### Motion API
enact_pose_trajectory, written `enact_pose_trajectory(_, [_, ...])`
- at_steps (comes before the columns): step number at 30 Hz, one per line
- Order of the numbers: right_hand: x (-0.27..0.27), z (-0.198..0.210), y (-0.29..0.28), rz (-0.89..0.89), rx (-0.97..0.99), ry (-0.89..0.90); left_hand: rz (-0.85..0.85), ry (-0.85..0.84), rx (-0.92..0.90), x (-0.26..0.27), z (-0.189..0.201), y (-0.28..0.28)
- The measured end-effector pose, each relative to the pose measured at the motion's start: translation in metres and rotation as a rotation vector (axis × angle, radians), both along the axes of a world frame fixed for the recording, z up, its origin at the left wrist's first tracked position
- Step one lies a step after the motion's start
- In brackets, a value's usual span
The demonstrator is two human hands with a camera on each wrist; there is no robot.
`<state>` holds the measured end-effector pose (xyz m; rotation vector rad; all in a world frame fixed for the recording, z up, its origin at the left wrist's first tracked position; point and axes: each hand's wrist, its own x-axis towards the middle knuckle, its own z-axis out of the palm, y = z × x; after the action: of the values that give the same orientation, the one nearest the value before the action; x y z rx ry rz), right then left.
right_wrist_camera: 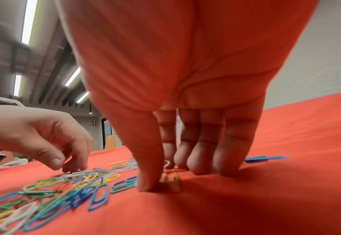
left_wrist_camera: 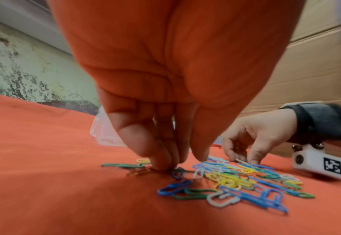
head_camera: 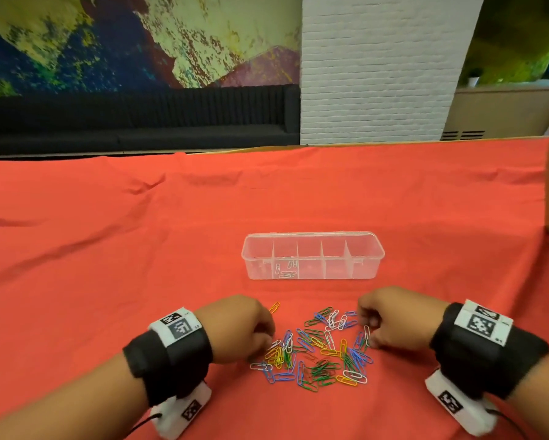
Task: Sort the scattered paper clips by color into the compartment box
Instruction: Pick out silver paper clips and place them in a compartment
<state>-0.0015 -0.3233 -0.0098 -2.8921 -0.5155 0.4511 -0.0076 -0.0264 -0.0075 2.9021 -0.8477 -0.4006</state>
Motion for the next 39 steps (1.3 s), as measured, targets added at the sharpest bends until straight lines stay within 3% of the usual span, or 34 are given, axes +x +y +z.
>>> enact_pose_trajectory(5, [-0.006, 0.004, 0.0, 0.021, -0.002, -0.05, 0.013, -0.049, 0.014, -0.002, -0.005, -0.002])
enact_pose_trajectory(13, [-0.01, 0.017, -0.006, 0.032, 0.015, 0.025, 0.026, -0.086, -0.019, -0.006, -0.011, -0.01])
enact_pose_trajectory(20, [-0.016, 0.025, 0.024, 0.031, 0.263, 0.092, 0.053, -0.135, -0.054, -0.007, -0.015, -0.011])
enact_pose_trajectory(29, [-0.027, 0.017, 0.081, 0.267, 0.037, 0.022, 0.007, -0.145, -0.014, -0.007, -0.017, -0.01])
enact_pose_trajectory(33, [-0.021, 0.011, 0.082, 0.226, 0.03, -0.09, 0.004, -0.117, -0.01, -0.007, -0.021, -0.008])
enact_pose_trajectory(39, [-0.019, 0.0, 0.083, 0.211, 0.019, -0.171, 0.054, -0.256, -0.218, -0.012, -0.01, -0.009])
